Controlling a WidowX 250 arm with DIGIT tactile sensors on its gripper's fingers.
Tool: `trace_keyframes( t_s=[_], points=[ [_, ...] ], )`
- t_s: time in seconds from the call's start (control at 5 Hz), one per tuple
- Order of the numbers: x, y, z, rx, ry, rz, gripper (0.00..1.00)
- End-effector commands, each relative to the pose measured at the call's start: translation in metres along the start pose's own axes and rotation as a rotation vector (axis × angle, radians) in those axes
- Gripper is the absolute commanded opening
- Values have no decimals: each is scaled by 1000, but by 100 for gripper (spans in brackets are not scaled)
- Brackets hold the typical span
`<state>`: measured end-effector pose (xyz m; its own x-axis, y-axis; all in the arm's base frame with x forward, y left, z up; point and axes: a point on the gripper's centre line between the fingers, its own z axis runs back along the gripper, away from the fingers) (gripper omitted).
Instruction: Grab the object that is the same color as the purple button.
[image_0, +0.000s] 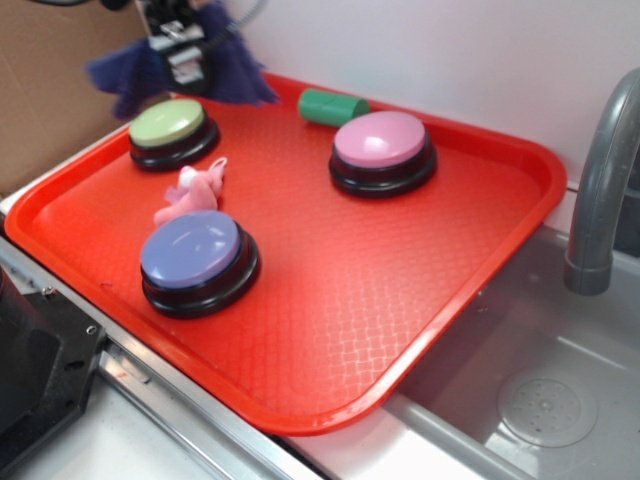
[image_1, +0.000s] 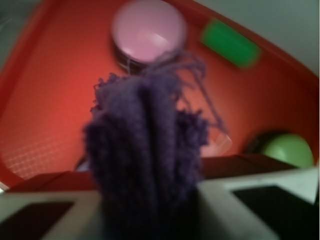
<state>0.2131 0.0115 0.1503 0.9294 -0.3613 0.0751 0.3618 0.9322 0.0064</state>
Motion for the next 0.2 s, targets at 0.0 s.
trace_keyframes(
  t_s=[0.0],
  points=[
    [-14, 11, 21, 74, 60, 193, 0]
  ],
)
